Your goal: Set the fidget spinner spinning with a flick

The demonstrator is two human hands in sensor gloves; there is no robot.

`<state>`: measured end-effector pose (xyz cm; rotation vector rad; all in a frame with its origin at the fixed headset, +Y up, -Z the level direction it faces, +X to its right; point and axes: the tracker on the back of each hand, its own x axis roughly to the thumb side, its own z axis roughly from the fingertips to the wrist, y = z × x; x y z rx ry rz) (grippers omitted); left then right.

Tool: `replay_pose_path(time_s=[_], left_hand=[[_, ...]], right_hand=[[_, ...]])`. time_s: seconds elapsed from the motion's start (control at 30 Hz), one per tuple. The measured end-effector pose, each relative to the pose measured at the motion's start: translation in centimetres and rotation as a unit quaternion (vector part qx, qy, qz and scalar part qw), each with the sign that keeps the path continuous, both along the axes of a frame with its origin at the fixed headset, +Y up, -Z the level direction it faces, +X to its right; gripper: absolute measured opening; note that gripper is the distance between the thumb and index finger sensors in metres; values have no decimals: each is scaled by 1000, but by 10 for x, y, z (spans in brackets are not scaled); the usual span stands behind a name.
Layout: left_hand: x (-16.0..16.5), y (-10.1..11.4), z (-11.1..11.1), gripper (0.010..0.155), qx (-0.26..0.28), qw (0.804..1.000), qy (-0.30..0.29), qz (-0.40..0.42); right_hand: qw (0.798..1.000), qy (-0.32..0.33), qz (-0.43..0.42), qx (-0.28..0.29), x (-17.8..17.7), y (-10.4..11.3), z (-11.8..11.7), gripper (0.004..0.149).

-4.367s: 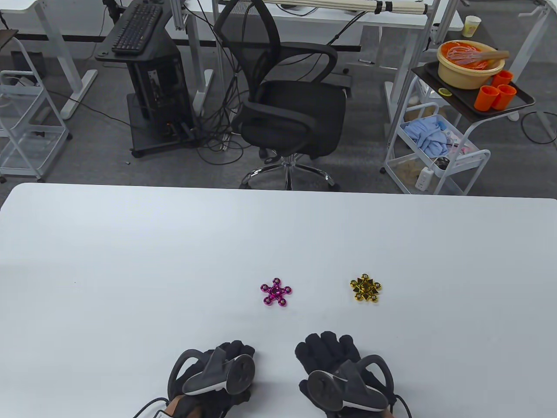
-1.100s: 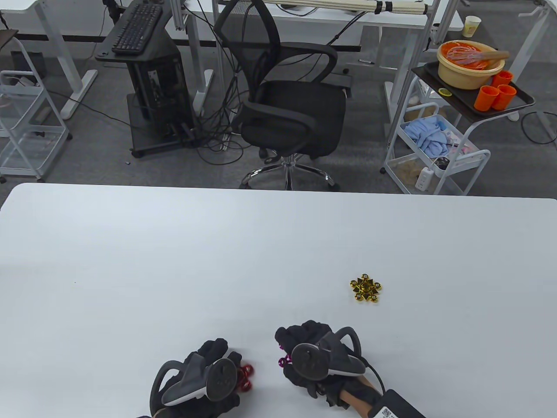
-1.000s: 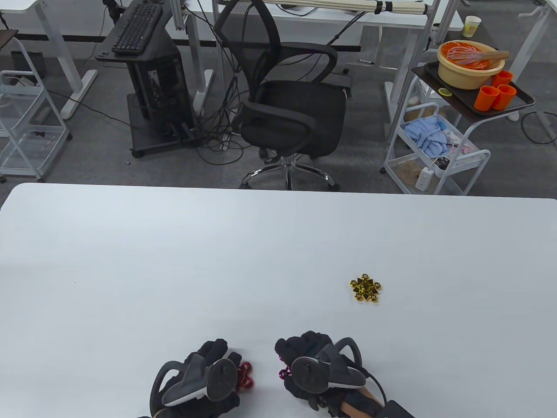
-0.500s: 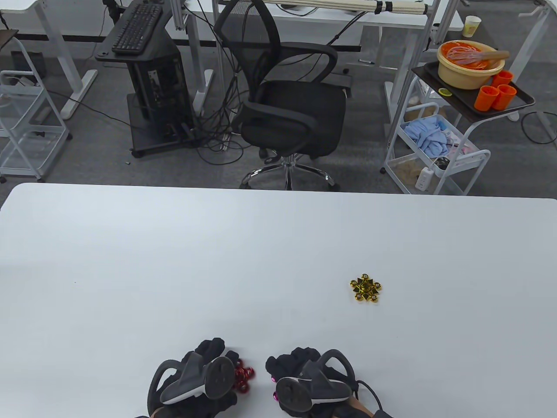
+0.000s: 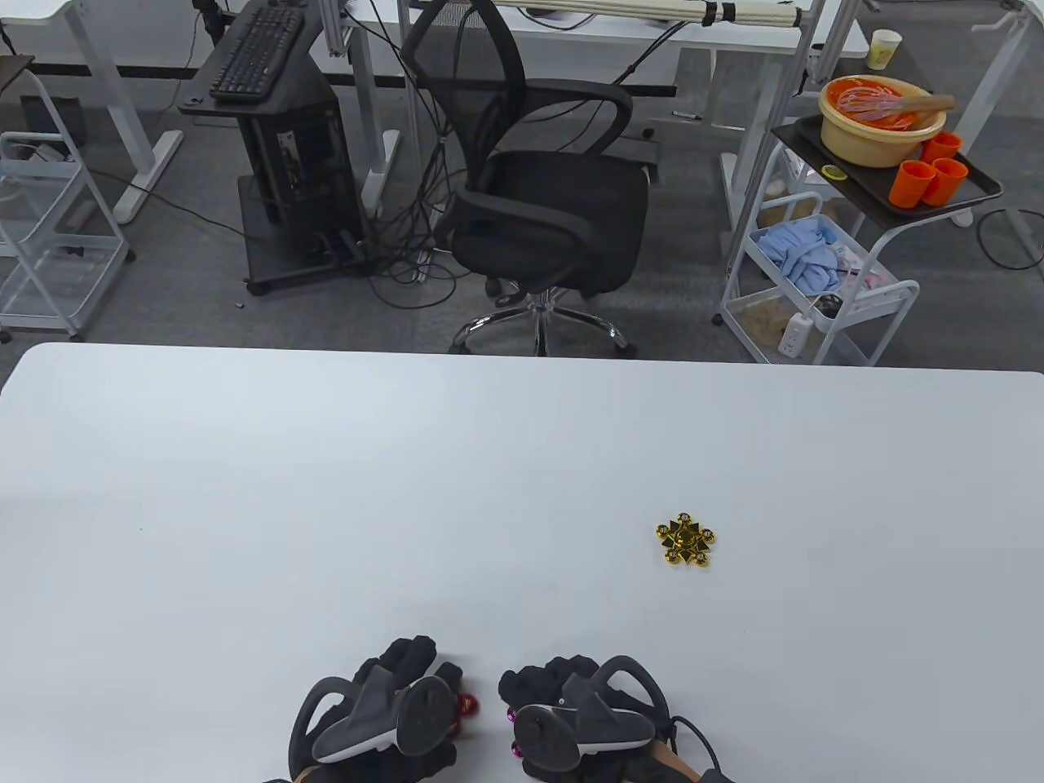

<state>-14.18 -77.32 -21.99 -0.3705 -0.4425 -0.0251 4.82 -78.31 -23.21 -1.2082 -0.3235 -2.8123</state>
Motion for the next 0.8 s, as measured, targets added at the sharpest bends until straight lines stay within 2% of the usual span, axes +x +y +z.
replay_pose_path(time_s=[0.13,0.23,0.37,0.53,0.57,0.6,0.63,0.67,0.7,0.73,0.8], left_hand=[[28,-2,9,77,-8,999,-43,-9],[53,-5,13,76,-15,997,-74,-24],[70,-14,12,75,-33,994,-88,-48],[71,-17,8,73,-34,995,-76,-47],[72,-17,8,73,-37,995,-73,-51],[73,-16,9,74,-35,995,-75,-59],[74,-15,11,74,-27,995,-77,-66],[74,-15,11,74,-21,994,-79,-67],[75,-15,11,74,-18,995,-79,-64],[75,-15,10,73,-22,995,-77,-59],[75,-14,9,72,-28,995,-75,-56]], right_hand=[[1000,-18,-22,7,17,16,2,85],[999,-47,-21,17,33,22,0,72],[996,-83,-10,-14,40,12,-5,59],[995,-87,20,-45,33,0,-11,55],[995,-88,22,-46,35,3,-10,54],[995,-88,6,-50,39,14,-8,47],[993,-76,-13,-87,46,25,-5,34],[991,-70,-20,-114,49,29,-4,32],[984,-95,-55,-141,58,36,2,33],[982,-116,-92,-116,65,41,6,34],[986,-123,-81,-75,76,47,9,36]])
